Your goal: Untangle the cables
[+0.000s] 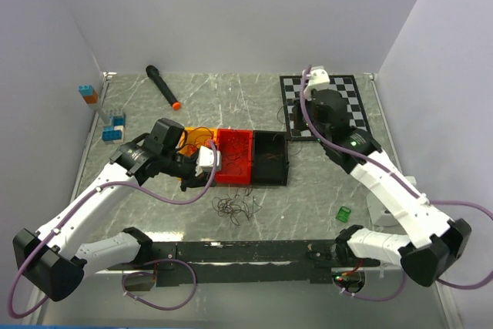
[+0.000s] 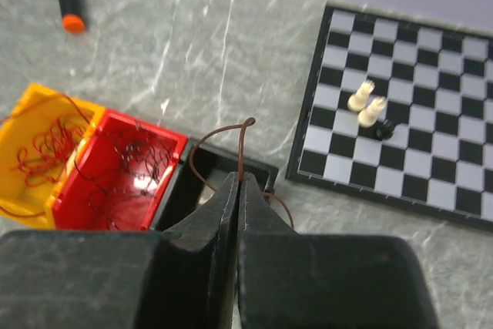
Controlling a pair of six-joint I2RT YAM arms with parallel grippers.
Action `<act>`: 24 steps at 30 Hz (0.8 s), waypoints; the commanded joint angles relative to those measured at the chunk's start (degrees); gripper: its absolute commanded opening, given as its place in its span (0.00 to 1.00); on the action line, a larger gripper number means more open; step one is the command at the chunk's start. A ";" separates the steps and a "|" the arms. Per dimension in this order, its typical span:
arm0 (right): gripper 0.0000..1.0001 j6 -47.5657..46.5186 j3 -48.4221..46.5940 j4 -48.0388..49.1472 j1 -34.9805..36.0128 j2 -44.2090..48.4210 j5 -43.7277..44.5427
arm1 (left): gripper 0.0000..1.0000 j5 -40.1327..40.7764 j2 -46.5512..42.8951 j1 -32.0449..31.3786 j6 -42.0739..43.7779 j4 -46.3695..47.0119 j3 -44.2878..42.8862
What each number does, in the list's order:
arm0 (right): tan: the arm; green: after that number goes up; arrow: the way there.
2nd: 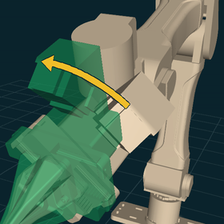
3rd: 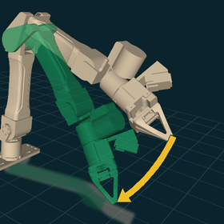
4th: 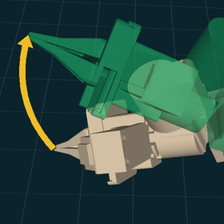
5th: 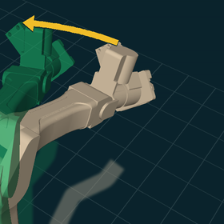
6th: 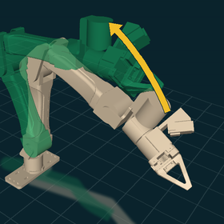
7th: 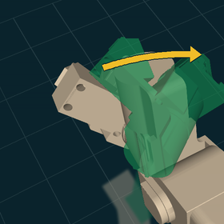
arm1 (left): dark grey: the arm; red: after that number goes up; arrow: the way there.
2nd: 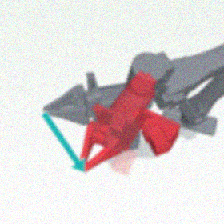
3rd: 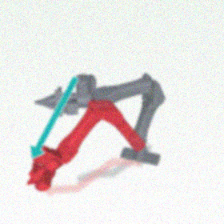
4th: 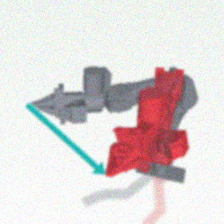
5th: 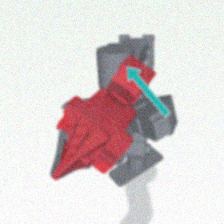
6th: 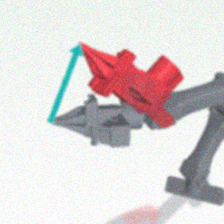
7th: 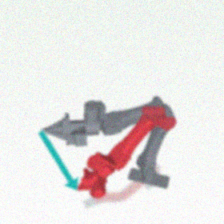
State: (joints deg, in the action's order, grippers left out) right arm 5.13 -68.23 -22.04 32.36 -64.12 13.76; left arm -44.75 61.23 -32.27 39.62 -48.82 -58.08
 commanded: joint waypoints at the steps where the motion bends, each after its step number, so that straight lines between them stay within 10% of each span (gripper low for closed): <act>1: 0.00 2.87 0.73 0.16 0.42 -4.25 -1.37 | 0.05 -0.86 -0.41 0.02 -0.33 -0.58 -1.59; 24: 0.00 10.34 1.78 1.30 1.13 -24.20 -1.19 | 0.05 -0.25 -0.50 -0.07 0.02 -0.84 -1.77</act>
State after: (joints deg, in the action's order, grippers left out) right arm 12.36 -67.57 -21.96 33.23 -87.33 12.25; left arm -44.71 61.23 -32.27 39.64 -49.21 -58.11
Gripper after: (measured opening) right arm 0.011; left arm 0.047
